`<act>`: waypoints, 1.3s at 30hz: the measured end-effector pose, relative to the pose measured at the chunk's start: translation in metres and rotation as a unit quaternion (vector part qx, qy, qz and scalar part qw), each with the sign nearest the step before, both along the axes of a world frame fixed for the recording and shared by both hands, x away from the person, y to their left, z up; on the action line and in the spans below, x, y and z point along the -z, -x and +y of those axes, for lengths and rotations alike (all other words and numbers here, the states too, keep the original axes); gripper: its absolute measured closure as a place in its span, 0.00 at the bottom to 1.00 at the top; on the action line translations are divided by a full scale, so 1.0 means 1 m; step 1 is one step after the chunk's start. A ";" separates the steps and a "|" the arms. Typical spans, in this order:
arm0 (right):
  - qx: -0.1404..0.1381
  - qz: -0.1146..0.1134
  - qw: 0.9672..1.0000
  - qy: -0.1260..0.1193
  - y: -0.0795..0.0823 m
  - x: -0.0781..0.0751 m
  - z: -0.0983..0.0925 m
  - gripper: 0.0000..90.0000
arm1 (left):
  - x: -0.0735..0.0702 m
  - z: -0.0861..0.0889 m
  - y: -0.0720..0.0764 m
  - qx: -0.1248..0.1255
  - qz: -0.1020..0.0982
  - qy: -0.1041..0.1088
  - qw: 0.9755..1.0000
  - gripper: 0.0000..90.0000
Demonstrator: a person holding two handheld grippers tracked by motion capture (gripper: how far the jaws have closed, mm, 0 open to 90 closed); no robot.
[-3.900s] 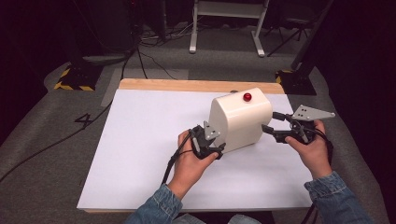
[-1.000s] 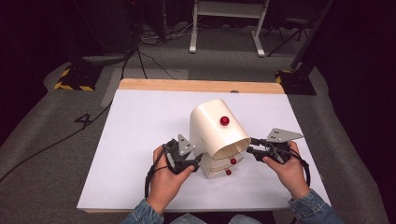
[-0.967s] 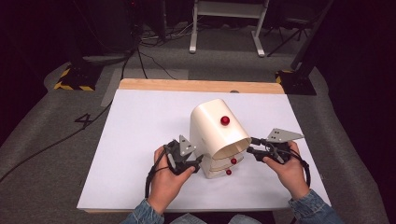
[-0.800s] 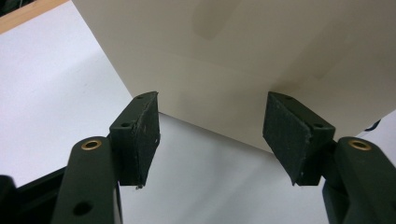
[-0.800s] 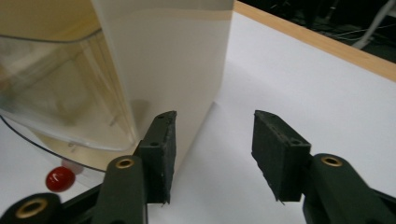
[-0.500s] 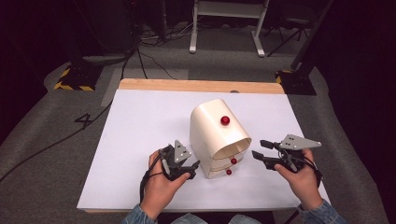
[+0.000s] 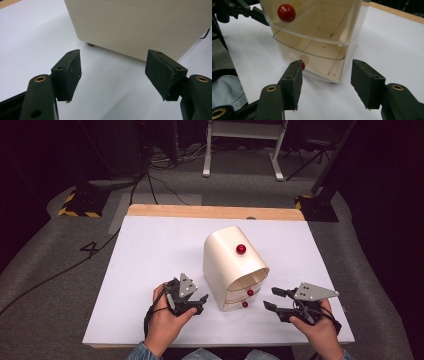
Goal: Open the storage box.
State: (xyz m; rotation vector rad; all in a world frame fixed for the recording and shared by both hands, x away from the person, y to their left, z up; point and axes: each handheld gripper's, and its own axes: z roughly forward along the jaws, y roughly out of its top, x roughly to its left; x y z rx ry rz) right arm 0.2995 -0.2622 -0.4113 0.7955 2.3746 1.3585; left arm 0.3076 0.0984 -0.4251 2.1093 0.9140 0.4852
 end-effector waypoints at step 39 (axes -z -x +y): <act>0.007 -0.009 1.000 0.015 0.009 0.050 0.056 0.80 | 0.056 0.035 -0.016 -0.031 0.044 -0.037 0.998 0.26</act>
